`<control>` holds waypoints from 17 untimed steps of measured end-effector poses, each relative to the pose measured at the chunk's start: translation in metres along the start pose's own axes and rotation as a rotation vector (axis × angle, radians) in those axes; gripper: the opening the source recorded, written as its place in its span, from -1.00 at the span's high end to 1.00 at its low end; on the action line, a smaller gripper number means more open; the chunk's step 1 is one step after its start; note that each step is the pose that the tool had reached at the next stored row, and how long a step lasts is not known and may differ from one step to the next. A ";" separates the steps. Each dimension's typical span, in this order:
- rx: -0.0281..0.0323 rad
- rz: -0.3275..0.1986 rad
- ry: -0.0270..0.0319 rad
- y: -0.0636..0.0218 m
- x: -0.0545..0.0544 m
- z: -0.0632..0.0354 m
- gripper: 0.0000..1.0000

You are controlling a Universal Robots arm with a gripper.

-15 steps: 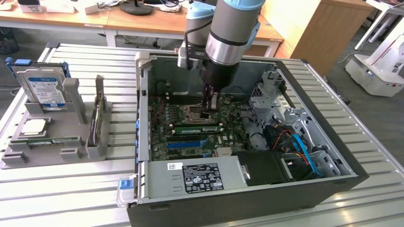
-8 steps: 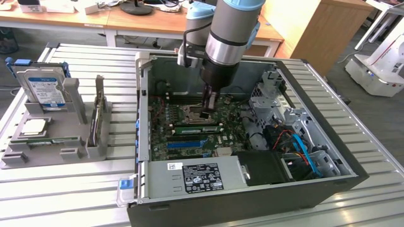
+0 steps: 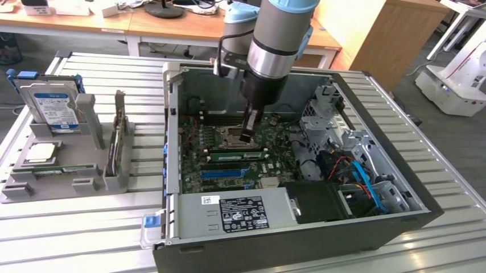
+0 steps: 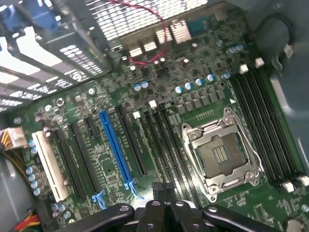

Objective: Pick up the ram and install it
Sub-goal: 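Press down the ram until it locks into place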

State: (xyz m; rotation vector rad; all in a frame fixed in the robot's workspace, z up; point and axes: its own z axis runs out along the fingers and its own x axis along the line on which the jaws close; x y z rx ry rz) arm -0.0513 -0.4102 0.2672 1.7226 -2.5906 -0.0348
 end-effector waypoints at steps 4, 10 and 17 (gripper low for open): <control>-0.0007 0.057 -0.0021 0.0000 0.000 0.0001 0.79; -0.0018 0.144 -0.0051 0.0000 0.000 0.0002 0.79; -0.0032 0.251 -0.0089 0.0000 0.000 0.0003 0.79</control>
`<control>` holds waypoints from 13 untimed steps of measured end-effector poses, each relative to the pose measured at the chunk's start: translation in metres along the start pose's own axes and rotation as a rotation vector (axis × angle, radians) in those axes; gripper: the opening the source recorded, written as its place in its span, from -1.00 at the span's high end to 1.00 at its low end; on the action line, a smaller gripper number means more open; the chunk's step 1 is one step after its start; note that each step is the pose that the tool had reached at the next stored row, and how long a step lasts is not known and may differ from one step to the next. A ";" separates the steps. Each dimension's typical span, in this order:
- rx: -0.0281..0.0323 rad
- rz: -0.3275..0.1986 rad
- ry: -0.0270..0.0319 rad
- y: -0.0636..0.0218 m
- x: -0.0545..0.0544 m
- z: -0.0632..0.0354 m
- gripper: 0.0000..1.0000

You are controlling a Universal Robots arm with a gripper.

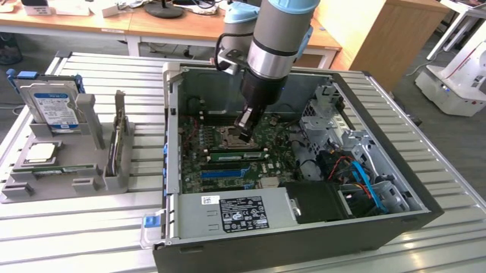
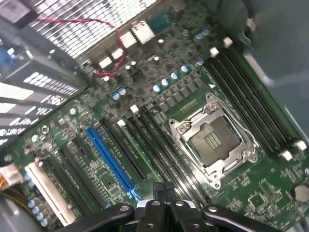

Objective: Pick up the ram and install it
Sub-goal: 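Press down the ram until it locks into place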

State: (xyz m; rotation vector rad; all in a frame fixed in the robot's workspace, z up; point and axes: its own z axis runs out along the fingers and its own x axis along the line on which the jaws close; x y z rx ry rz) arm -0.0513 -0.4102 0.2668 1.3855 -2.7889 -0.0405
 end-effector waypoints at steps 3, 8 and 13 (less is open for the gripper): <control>-0.0006 0.047 -0.0016 0.0000 0.000 0.0000 0.79; -0.0016 0.127 -0.0043 0.0000 0.000 0.0002 0.79; -0.0024 0.205 -0.0069 0.0000 0.000 0.0003 0.79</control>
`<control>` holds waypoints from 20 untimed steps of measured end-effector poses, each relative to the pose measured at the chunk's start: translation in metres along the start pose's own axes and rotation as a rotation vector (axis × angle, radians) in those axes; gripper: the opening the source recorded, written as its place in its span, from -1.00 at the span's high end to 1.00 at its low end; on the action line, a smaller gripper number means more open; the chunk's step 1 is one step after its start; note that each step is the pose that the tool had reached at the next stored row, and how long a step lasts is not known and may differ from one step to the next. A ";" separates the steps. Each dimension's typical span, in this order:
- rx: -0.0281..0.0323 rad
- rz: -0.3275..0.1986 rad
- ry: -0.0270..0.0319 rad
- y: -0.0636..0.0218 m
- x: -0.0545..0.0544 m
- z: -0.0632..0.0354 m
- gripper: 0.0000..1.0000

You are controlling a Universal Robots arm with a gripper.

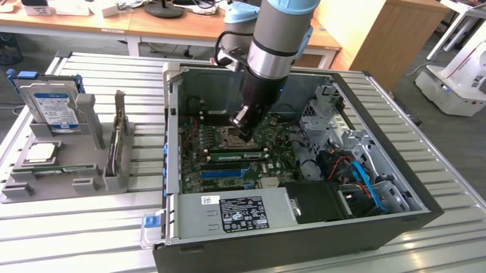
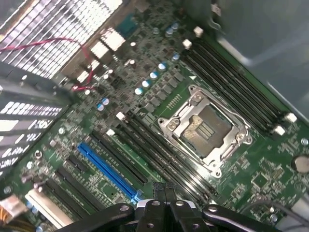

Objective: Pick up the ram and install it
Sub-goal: 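Press down the ram until it locks into place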

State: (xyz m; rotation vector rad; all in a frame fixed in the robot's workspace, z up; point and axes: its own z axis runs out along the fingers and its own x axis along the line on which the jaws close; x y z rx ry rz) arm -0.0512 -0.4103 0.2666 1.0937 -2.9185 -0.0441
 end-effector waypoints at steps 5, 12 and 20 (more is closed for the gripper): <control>-0.0008 0.078 -0.0025 0.0000 0.000 0.0001 0.79; -0.0019 0.188 -0.0061 0.0000 0.000 0.0003 0.79; -0.0032 0.313 -0.0102 0.0000 0.000 0.0004 0.79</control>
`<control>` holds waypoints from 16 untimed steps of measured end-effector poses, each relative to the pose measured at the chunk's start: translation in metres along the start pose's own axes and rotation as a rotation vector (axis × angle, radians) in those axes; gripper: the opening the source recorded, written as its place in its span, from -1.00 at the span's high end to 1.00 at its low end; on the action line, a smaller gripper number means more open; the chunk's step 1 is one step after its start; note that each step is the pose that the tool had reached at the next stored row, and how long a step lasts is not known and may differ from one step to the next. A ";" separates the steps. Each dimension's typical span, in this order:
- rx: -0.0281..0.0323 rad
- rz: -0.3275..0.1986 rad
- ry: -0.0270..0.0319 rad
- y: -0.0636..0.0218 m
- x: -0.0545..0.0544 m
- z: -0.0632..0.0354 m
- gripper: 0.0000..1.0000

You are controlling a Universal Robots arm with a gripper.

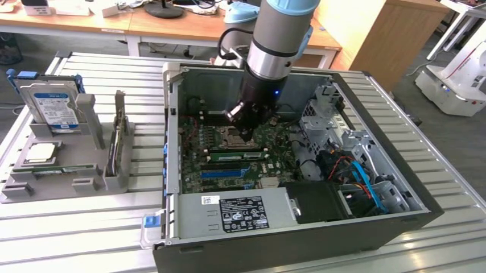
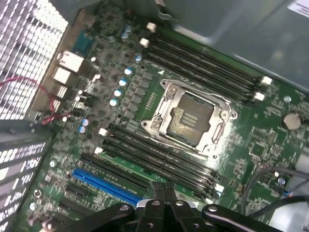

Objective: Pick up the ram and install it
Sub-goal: 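Press down the ram until it locks into place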

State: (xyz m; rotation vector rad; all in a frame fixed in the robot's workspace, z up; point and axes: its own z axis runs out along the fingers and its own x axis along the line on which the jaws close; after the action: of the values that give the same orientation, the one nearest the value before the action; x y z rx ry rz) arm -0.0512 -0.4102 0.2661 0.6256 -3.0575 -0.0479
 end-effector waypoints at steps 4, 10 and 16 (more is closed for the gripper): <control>-0.0007 0.057 -0.0019 0.0000 0.000 0.0001 0.79; -0.0020 0.149 -0.0051 0.0000 0.000 0.0002 0.79; -0.0033 0.246 -0.0084 0.0000 0.000 0.0004 0.79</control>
State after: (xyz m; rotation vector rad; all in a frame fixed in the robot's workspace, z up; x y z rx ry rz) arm -0.0512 -0.4102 0.2657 0.2452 -3.1151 -0.0514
